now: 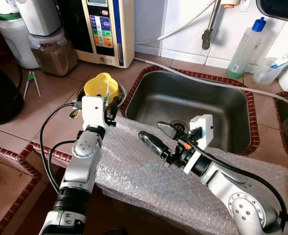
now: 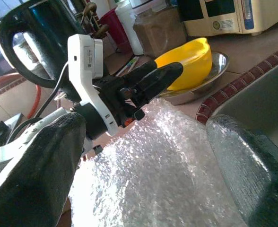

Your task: Kitchen organization

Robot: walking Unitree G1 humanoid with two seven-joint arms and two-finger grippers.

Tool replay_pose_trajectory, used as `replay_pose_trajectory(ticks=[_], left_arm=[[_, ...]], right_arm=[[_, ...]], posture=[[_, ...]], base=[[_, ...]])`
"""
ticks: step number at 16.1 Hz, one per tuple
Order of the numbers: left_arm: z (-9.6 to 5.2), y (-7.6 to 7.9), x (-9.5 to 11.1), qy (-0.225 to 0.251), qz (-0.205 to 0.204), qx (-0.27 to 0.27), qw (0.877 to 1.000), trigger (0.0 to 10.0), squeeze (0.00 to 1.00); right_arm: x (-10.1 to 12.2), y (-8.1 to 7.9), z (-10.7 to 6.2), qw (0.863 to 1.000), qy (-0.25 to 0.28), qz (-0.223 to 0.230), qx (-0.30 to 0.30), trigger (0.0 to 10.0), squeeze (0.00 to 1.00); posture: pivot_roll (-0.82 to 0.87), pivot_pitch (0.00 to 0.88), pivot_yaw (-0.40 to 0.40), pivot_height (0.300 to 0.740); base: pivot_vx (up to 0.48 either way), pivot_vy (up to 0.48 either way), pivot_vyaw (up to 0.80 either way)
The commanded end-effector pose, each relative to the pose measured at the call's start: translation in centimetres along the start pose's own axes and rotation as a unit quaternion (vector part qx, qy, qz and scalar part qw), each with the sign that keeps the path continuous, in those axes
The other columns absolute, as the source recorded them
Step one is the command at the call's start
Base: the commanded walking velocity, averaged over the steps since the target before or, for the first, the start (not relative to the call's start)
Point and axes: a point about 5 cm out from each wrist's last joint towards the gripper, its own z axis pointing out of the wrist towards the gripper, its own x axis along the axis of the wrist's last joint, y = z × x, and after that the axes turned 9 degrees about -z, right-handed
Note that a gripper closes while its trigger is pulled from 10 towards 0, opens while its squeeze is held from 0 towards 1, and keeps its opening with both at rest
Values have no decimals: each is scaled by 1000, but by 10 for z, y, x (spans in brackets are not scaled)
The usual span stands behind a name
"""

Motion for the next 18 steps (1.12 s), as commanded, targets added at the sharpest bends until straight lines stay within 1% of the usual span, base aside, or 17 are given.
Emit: replay_pose_trajectory(ticks=[1, 5, 6, 14, 15, 16, 18], left_arm=[[2, -4, 2, 4, 10, 7, 1000, 0, 0], [-3, -17, 3, 5, 27, 43, 999, 0, 0], [-4, -18, 2, 2, 26, 44, 999, 0, 0], [-5, -19, 1, 0, 27, 44, 999, 0, 0], [-5, -18, 3, 4, 28, 43, 999, 0, 0], [-4, -16, 9, 23, 46, 37, 998, 0, 0], [-4, -12, 17, 48, 55, 34, 997, 0, 0]], right_arm=[[6, -3, 0, 1000, 7, -8, 10, 10000, 0], [3, -3, 2, 1000, 6, -6, 13, 10000, 0], [3, -3, 2, 1000, 6, -5, 13, 10000, 0], [1, -1, 7, 1000, 2, -13, 19, 10000, 0], [1, -1, 8, 1000, 2, -13, 19, 10000, 0], [1, 0, 8, 1000, 1, -14, 18, 10000, 0], [1, 1, 8, 1000, 1, -16, 19, 10000, 0]], posture=[[-45, 94, 18, 740], [-31, 81, 22, 740], [-29, 79, 22, 740], [-16, 70, 29, 740], [-15, 72, 24, 740], [-16, 73, 20, 740], [-17, 73, 17, 740]], base=[[0, 0, 0], [0, 0, 0], [0, 0, 0], [0, 0, 0], [0, 0, 0], [0, 0, 0], [0, 0, 0]])
